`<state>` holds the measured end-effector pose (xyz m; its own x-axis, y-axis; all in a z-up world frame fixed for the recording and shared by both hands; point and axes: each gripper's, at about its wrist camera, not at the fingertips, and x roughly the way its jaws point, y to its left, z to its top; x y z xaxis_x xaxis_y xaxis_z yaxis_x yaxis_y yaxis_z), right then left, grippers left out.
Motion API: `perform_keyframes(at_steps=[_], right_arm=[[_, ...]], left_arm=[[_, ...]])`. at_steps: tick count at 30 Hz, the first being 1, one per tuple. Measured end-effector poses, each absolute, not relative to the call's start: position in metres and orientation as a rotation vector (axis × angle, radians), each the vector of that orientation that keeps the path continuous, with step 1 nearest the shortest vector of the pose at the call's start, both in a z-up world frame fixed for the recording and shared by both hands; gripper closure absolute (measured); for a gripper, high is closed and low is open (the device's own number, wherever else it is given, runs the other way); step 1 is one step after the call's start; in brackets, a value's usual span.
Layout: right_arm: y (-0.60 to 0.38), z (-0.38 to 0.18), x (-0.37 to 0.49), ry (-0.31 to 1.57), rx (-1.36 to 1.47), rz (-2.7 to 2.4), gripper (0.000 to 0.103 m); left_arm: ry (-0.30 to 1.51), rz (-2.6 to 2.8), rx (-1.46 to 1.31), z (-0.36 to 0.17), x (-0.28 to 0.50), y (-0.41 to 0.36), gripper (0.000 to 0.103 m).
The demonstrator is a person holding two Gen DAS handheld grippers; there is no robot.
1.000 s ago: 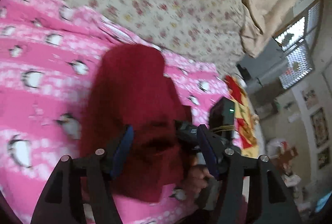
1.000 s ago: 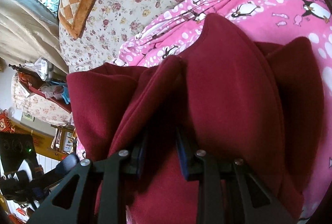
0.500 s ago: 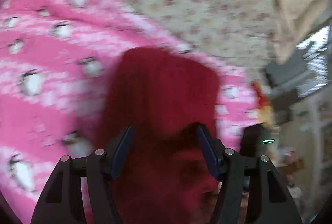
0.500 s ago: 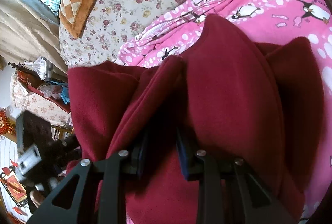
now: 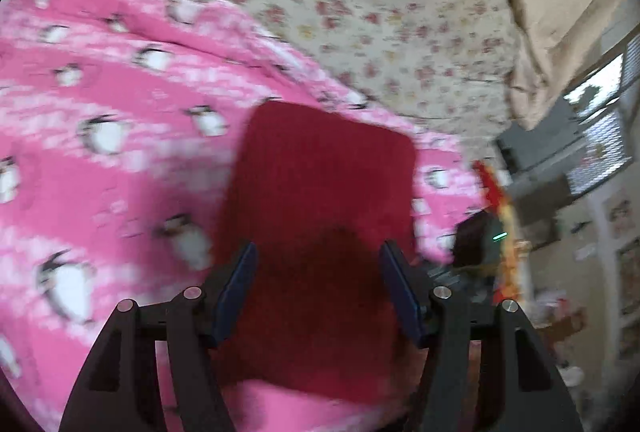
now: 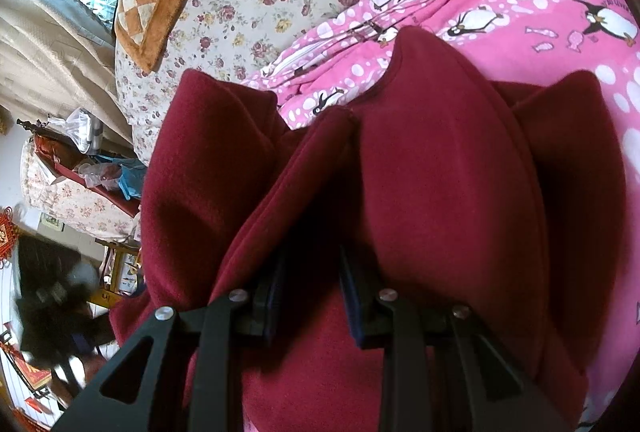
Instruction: Fold small clothes
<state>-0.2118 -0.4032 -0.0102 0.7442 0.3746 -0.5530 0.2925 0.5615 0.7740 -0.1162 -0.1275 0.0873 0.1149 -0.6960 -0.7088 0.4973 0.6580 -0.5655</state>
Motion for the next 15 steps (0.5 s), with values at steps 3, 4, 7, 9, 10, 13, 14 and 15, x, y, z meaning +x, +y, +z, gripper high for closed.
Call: perform_keyframes(at_steps=[3,4,7,9,10,13,14,15], right_arm=[[-0.402,-0.010,-0.212,0.758,0.992,0.052,0.075],[-0.402,-0.010,-0.212,0.755,0.988,0.051,0.075],[-0.399,-0.009,-0.213,0.746,0.965,0.047,0.075],[-0.398,-0.009,-0.214,0.737,0.945,0.045,0.075],[-0.397,-0.009,-0.214,0.728,0.934,0.043,0.075],[-0.397,-0.009,-0.216,0.714,0.923,0.043,0.075],[-0.397,-0.009,-0.216,0.713,0.927,0.046,0.075],[-0.399,-0.010,-0.216,0.713,0.934,0.050,0.075]], left_arm=[[1.152,-0.842,-0.148,0.072,-0.132,-0.119,0.061],[1.161,-0.846,-0.133,0.067,-0.137,-0.121,0.061],[1.145,-0.843,-0.077,0.054,-0.151,-0.128,0.061],[1.108,-0.838,-0.036,0.053,-0.157,-0.132,0.061],[1.094,-0.840,-0.023,0.054,-0.160,-0.134,0.061],[1.060,-0.870,0.001,0.058,-0.167,-0.140,0.061],[1.048,-0.886,0.014,0.059,-0.170,-0.142,0.061],[1.034,-0.902,0.032,0.059,-0.173,-0.144,0.061]])
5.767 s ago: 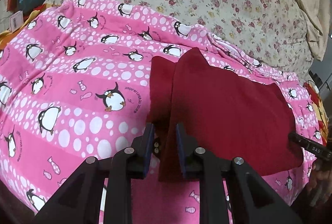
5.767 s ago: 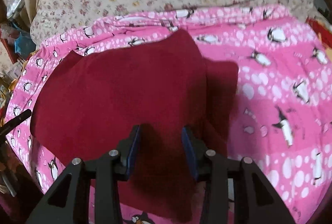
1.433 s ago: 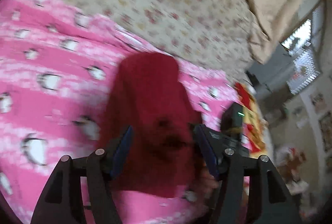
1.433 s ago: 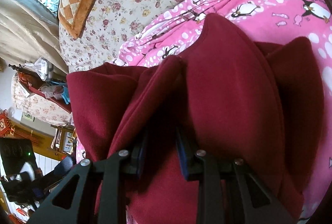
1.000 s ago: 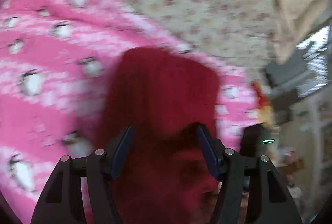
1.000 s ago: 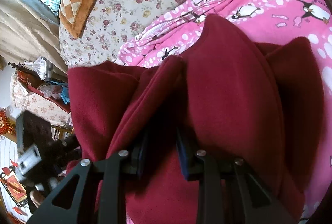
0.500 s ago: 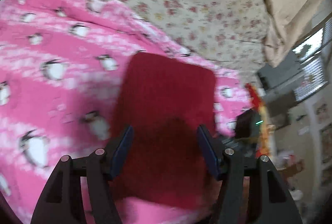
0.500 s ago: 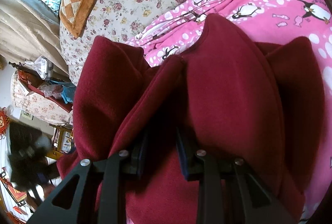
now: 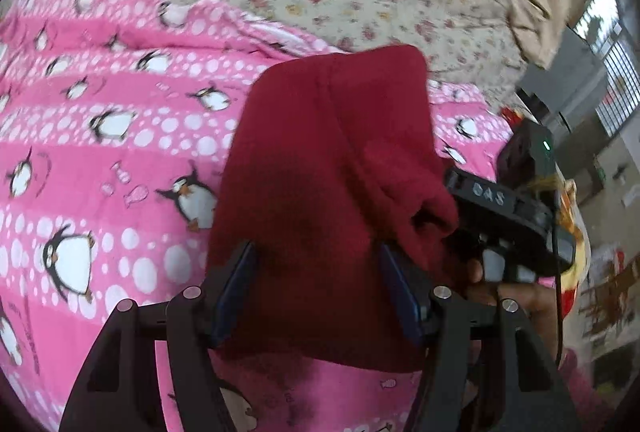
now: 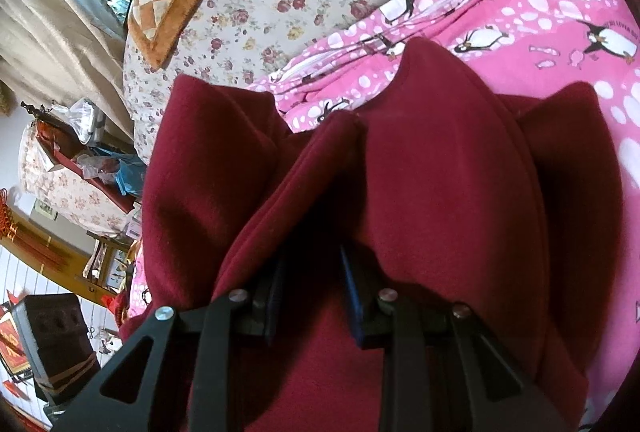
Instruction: Fold small clothes
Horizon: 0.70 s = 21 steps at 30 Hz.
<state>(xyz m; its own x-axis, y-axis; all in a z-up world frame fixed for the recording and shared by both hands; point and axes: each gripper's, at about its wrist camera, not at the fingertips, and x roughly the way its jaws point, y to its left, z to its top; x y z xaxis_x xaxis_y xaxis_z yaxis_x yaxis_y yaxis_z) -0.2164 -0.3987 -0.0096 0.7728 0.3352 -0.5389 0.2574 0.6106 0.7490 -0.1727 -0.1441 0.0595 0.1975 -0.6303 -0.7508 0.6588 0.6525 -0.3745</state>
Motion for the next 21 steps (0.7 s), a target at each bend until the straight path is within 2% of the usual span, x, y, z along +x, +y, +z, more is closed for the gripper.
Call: perform_keyframes(at_steps=[4,8,11,13,15,17,21], right_arm=[[-0.403,-0.005,-0.220,0.755,0.980,0.033,0.073],[-0.405,0.004,-0.234,0.745,1.015,0.003,0.058],[-0.407,0.010,-0.247,0.716,1.043,-0.024,0.051],[-0.407,0.013,-0.255,0.660,1.075,-0.020,0.042],[-0.407,0.015,-0.262,0.594,1.116,0.005,0.028],[-0.403,0.017,-0.259,0.583,1.100,0.008,0.022],[-0.389,0.013,-0.234,0.689,1.029,0.024,0.020]], left_arm=[[1.020,-0.937,0.060,0.057,-0.174,-0.145,0.061],[1.033,-0.957,0.044,0.057,-0.170,-0.141,0.061],[1.037,-0.954,0.046,0.055,-0.170,-0.142,0.061],[1.039,-0.954,0.049,0.054,-0.170,-0.142,0.061],[1.041,-0.954,0.050,0.053,-0.170,-0.143,0.061],[1.040,-0.951,0.053,0.052,-0.170,-0.144,0.060],[1.039,-0.955,0.054,0.051,-0.170,-0.143,0.060]])
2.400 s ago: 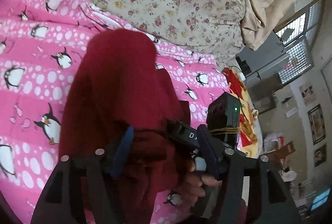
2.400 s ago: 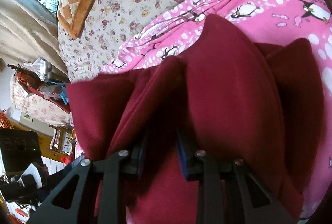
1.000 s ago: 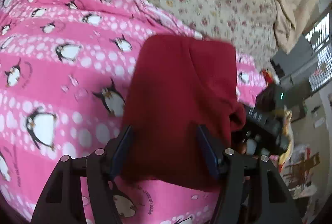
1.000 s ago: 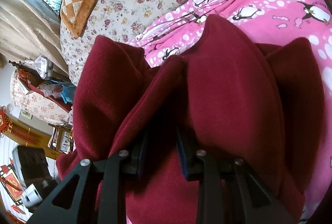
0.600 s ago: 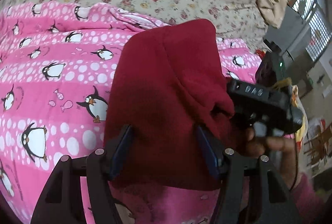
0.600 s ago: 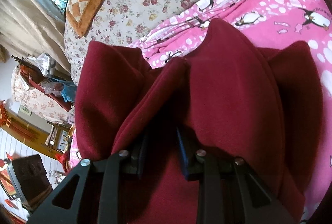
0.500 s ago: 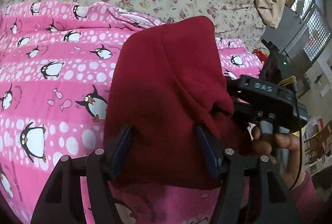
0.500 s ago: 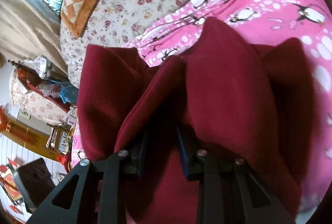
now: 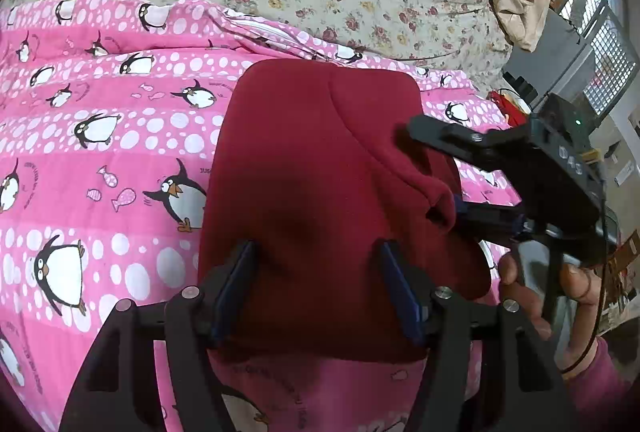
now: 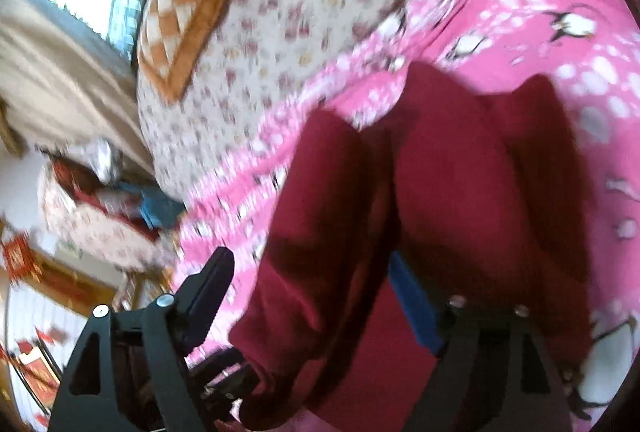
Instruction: Fold small clothes
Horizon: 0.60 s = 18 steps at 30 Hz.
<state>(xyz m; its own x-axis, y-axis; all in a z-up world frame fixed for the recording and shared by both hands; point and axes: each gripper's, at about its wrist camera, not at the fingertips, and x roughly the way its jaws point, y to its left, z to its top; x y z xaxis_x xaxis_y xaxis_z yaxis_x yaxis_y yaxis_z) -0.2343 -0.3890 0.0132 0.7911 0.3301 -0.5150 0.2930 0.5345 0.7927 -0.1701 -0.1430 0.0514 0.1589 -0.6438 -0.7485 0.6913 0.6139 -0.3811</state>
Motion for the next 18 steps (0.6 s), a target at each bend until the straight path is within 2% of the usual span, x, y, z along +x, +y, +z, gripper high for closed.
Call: perform_keyframes(at_steps=[6,14,16,17,18], right_arm=[[-0.386,0.019,-0.222,0.704,1.030,0.038,0.020],[-0.353,0.027,-0.191,0.868,0.735,-0.007,0.020],[-0.349,0.028,-0.183,0.892,0.669,-0.027,0.029],[-0.347,0.029,-0.178,0.908,0.635,-0.038,0.044],[-0.345,0.029,-0.175,0.922,0.606,-0.043,0.051]], left_arm=[[1.063,-0.970,-0.005,0.055,-0.161,-0.137,0.060],[1.026,-0.918,-0.050,0.064,-0.148,-0.121,0.060],[1.030,-0.908,-0.056,0.064,-0.144,-0.119,0.060],[1.033,-0.903,-0.056,0.064,-0.143,-0.118,0.060],[1.038,-0.894,-0.059,0.062,-0.140,-0.117,0.060]])
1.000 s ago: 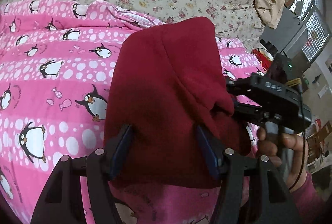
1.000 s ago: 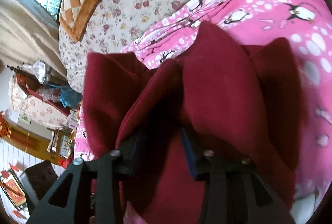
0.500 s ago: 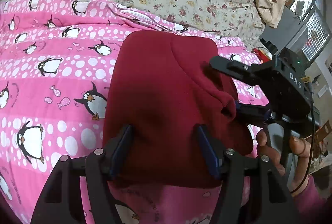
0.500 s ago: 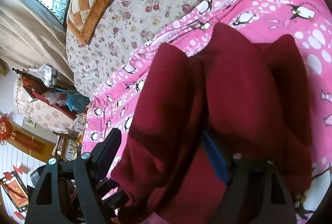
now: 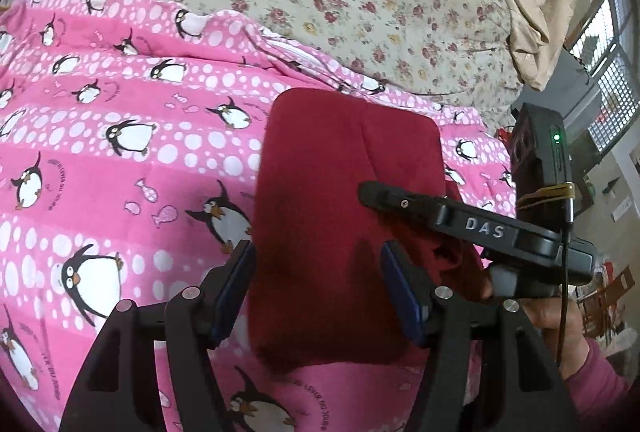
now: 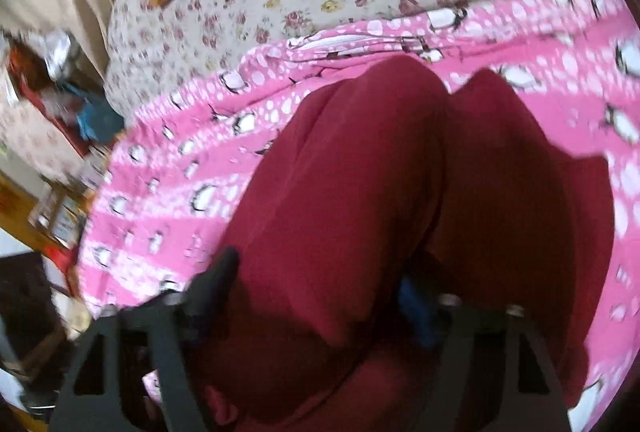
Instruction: Fold small clothes
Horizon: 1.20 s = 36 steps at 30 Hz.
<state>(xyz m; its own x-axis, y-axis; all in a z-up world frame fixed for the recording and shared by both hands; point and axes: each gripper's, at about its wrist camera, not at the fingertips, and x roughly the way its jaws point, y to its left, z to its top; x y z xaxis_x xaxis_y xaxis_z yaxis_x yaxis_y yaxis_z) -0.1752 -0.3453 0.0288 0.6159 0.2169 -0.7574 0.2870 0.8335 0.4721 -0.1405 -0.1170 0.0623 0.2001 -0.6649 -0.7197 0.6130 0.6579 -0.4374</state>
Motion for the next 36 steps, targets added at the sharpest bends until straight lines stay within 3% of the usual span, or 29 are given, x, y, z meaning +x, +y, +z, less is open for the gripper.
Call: perform_keyframes(at_steps=[3,10,15,19,21,30,36], right_arm=[[-0.341,0.040,-0.174,0.917,0.531,-0.040,0.074],[-0.350,0.095,-0.200,0.862,0.319,-0.070,0.078],[-0.385,0.093,-0.218,0.933,0.214,-0.163,0.078],[-0.408,0.049,-0.220,1.013,0.304,-0.219,0.066],[-0.412,0.052,-0.230,0.974,0.319,-0.280,0.046],[-0.392,0.115,-0.263,0.798,0.339,-0.281,0.045],[-0.344,0.068,-0.267,0.939,0.196,-0.210,0.046]], left_arm=[[1.048,-0.871,-0.085,0.061,-0.135,-0.112,0.060],[1.015,-0.855,-0.146,0.066,-0.131,-0.102,0.060],[1.013,-0.900,-0.123,0.064,-0.138,-0.116,0.060],[1.016,-0.936,-0.071,0.060,-0.150,-0.133,0.060],[1.020,-0.943,-0.042,0.057,-0.155,-0.140,0.060],[1.024,-0.937,0.021,0.045,-0.165,-0.160,0.060],[1.059,-0.942,0.008,0.037,-0.162,-0.162,0.054]])
